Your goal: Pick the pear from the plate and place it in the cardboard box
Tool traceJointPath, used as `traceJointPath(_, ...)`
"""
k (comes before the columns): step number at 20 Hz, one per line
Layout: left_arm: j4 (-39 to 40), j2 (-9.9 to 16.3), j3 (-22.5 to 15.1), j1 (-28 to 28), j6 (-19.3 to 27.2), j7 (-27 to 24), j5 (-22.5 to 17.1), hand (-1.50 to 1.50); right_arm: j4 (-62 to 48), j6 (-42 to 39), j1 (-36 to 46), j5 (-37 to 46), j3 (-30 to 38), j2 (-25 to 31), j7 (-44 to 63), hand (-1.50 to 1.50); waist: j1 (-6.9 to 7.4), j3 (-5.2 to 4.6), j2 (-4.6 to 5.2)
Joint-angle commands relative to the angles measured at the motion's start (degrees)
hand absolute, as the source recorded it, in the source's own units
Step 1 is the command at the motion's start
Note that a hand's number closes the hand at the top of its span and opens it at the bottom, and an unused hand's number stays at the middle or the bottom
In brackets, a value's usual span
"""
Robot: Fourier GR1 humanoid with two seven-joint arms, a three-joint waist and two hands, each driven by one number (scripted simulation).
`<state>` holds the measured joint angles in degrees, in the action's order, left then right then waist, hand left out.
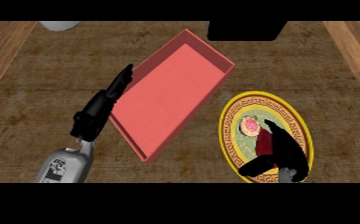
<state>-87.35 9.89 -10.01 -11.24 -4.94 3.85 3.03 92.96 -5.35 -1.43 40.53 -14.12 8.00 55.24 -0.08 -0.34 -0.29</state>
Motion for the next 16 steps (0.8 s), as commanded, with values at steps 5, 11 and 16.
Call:
traceJointPath(5, 0.2, -1.0, 2.6, -3.7, -2.2, 3.9, 0.3, 0.0, -4.0, -1.3, 1.1, 1.5, 0.3, 0.0, -3.5, 1.5, 0.02, 0.35, 0.28)
traceJointPath(11, -0.2, -1.0, 2.2, 2.8, -2.6, -2.4, 2.0, 0.0, -1.3, 3.5, -2.9, 8.7, -1.6, 1.1, -5.3, 1.5, 0.01, 0.34, 0.24)
traceJointPath(16, 1.3, -2.3, -0.4, -2.9, -4.1, 0.5, 1.4, 0.0, 3.7, -8.7, 11.5, 11.2, -24.6, 6.4, -29.9, 1.5, 7.16, 0.28, 0.05)
